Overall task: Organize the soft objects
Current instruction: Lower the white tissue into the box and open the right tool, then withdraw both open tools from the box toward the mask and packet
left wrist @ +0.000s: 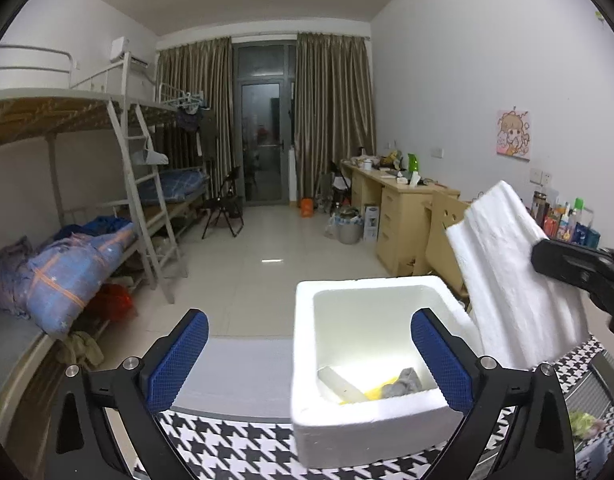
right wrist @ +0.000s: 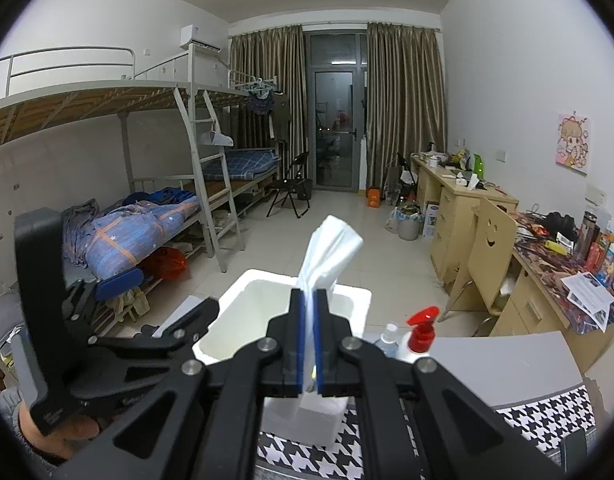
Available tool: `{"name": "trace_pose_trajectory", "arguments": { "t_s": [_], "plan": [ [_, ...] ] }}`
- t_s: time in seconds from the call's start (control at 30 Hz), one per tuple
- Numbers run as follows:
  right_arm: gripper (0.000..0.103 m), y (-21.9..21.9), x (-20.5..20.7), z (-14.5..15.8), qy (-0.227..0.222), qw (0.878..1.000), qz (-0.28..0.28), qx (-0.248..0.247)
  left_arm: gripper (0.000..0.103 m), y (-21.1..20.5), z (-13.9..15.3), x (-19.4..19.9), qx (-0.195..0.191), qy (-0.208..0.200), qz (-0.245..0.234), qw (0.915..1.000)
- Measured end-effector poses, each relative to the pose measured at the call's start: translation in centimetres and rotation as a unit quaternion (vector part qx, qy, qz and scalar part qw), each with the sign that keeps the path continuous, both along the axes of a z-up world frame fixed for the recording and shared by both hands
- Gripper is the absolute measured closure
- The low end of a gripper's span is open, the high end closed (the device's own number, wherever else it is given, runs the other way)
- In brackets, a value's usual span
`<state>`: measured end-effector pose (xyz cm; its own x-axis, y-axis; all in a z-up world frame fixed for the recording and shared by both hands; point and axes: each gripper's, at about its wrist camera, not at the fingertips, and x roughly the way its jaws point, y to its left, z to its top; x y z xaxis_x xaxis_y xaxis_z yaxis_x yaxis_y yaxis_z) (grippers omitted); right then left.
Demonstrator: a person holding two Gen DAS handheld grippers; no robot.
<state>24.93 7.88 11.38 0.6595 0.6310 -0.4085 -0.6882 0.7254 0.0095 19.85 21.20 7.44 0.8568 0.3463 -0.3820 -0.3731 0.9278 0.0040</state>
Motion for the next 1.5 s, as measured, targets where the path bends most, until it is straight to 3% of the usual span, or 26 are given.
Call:
{"name": "trace_pose_trajectory", "arguments": {
  "t_s": [0.27, 0.6, 0.63, 0.7, 0.73, 0.77, 1.1, 1.23, 1.5],
  "plan": [
    [0.096, 2.2, 0.7, -0.4, 0.003, 1.000, 0.007, -0.008, 0.001, 1.5, 0.1, -2.2, 0.001, -0.008, 0.021, 0.9998],
    [0.095, 5.1, 3.6, -3.2, 0.043, 0.998, 0.008, -0.034, 0.001, 3.0, -0.5, -4.3, 0.004, -0.005, 0.044, 0.9990],
    [0.088, 5.2, 3.7, -3.5, 0.048, 0.998, 0.009, -0.035, 0.001, 3.2, -0.6, -4.3, 0.003, -0.005, 0.045, 0.9990],
    [0.063, 5.5, 4.1, -4.0, 0.062, 0.997, 0.011, -0.041, 0.001, 3.5, -0.8, -4.4, 0.001, -0.004, 0.048, 0.9989],
    [0.045, 5.5, 4.2, -4.2, 0.068, 0.997, 0.006, -0.042, 0.001, 3.6, -0.8, -4.3, 0.000, -0.004, 0.049, 0.9988],
    [0.033, 5.4, 4.3, -4.3, 0.071, 0.997, 0.000, -0.041, 0.001, 3.7, -0.9, -4.4, -0.002, -0.004, 0.049, 0.9988],
    [0.028, 3.5, 3.5, -3.0, 0.084, 0.996, -0.007, -0.022, 0.001, 3.2, -0.4, -5.1, -0.004, -0.012, 0.040, 0.9991],
    [0.016, 2.0, 2.1, -2.1, 0.068, 0.998, -0.010, -0.009, 0.001, 2.1, 0.1, -6.0, 0.001, -0.019, 0.034, 0.9992],
    [0.010, -1.9, 0.4, -1.0, 0.061, 0.998, -0.028, 0.013, 0.001, -0.6, 0.7, -7.3, 0.006, -0.020, 0.019, 0.9996]
  ]
}}
